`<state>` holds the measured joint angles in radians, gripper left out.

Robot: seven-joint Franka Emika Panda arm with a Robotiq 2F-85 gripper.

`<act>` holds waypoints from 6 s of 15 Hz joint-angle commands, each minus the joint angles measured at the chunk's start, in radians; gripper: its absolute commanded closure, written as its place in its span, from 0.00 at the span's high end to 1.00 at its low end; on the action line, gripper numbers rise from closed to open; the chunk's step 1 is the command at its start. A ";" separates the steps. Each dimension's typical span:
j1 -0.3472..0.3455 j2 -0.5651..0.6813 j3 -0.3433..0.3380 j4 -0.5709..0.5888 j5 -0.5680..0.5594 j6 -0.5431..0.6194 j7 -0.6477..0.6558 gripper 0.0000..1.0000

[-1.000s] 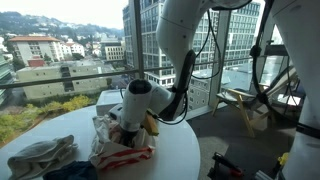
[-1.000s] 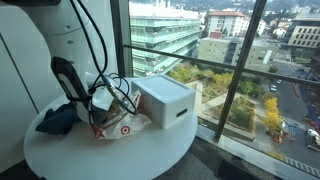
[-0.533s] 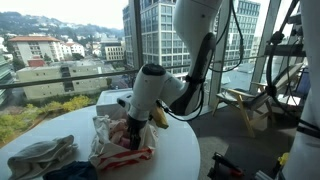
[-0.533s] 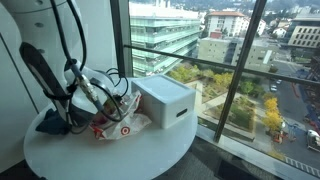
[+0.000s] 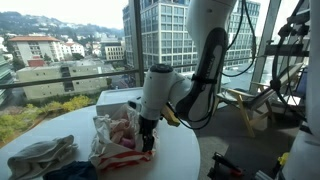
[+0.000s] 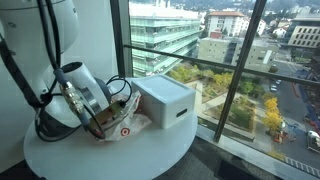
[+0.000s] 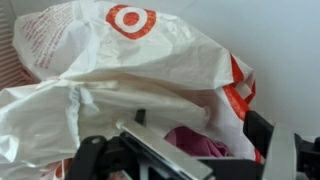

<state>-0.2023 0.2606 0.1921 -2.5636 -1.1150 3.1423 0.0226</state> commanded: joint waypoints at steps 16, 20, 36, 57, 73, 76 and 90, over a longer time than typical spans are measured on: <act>0.096 0.018 -0.017 0.078 0.020 -0.119 -0.114 1.00; 0.097 0.045 -0.023 0.097 -0.010 -0.092 -0.103 1.00; 0.113 0.109 -0.012 0.116 -0.008 -0.212 -0.112 0.27; 0.165 0.069 -0.015 0.097 0.139 -0.239 -0.245 0.84; 0.172 0.150 -0.012 0.123 0.396 -0.264 -0.542 1.00; 0.184 0.152 -0.022 0.130 0.398 -0.290 -0.586 0.90; 0.144 0.073 0.062 0.082 0.632 -0.285 -0.655 0.00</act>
<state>-0.0321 0.4067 0.2031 -2.4394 -0.5948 2.8541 -0.5795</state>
